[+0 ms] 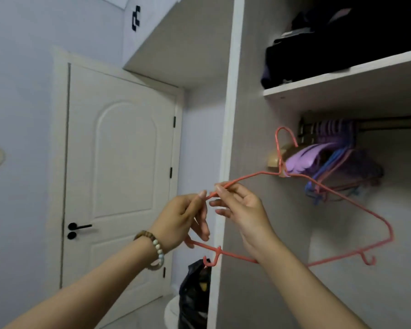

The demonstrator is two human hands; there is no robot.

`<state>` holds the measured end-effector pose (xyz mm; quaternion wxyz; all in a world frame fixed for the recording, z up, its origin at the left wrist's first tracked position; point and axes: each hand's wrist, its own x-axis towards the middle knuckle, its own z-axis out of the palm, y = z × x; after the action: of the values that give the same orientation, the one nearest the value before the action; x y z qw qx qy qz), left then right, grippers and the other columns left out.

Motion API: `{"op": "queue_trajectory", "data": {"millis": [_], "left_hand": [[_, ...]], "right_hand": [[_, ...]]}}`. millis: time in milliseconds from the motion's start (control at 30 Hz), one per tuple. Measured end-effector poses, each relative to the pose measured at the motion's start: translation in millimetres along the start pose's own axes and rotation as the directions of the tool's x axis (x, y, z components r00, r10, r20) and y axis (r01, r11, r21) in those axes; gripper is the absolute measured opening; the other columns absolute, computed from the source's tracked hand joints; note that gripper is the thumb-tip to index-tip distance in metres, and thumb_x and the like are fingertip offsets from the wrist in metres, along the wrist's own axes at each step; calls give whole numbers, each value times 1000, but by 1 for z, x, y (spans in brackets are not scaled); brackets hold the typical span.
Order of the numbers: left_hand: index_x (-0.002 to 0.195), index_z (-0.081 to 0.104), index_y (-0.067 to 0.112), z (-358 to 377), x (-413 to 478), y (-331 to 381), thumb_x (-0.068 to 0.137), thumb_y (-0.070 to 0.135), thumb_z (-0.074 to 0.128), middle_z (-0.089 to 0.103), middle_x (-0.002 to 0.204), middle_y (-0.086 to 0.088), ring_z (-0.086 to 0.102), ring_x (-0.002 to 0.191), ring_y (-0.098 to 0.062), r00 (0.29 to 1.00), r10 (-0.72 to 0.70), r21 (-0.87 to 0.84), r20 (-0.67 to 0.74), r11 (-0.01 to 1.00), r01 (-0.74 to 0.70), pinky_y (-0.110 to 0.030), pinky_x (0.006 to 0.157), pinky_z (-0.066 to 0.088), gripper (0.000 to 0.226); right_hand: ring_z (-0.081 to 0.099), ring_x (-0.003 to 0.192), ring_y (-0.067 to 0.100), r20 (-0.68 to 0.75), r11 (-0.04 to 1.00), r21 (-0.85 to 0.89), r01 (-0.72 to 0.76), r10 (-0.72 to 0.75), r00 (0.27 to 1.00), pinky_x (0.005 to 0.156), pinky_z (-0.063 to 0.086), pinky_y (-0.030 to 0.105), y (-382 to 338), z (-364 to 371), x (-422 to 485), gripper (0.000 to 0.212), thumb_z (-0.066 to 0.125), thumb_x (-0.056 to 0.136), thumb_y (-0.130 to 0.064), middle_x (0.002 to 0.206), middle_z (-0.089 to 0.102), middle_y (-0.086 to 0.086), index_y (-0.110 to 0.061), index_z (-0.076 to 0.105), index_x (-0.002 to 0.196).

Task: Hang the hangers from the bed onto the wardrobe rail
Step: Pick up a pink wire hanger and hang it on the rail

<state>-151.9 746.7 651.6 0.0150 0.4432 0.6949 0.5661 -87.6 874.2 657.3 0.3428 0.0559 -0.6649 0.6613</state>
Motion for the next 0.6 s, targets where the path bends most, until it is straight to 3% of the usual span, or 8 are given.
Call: {"op": "queue_trajectory", "data": {"millis": [67, 267, 467, 600], "left_hand": [[71, 49, 10, 38, 24, 14, 95, 43, 31, 64, 54, -5, 67, 54, -21, 999, 40, -20, -7, 999, -40, -21, 35, 45, 45], [72, 51, 11, 142, 85, 44, 97, 41, 30, 64, 58, -4, 65, 52, -22, 994, 102, -118, -41, 987, -107, -21, 37, 44, 44], [77, 53, 15, 214, 140, 60, 99, 32, 28, 63, 69, -2, 61, 51, -13, 996, 83, -261, 45, 963, -69, -22, 50, 49, 37], [91, 52, 11, 249, 172, 63, 100, 23, 29, 63, 83, -9, 62, 63, -16, 991, 93, -308, 98, 949, -59, -16, 51, 50, 28]], "right_hand": [[67, 70, 8, -65, 999, 11, 38, -37, 997, 64, 51, 18, -10, -36, 8, 2, 63, 87, -16, 78, 71, 1, -16, 62, 89], [63, 53, 2, -357, 979, 15, 201, -183, 916, 53, 51, 17, -29, -130, 36, 36, 69, 79, -2, 74, 67, 3, -10, 46, 106], [58, 46, 3, -461, 967, -49, 249, -244, 853, 46, 49, 18, -46, -211, 66, 37, 64, 83, 2, 73, 63, 8, -9, 46, 114], [55, 39, 1, -492, 969, -87, 231, -244, 836, 39, 47, 17, -55, -247, 88, 43, 59, 86, 3, 72, 60, 10, -2, 45, 127]]}}
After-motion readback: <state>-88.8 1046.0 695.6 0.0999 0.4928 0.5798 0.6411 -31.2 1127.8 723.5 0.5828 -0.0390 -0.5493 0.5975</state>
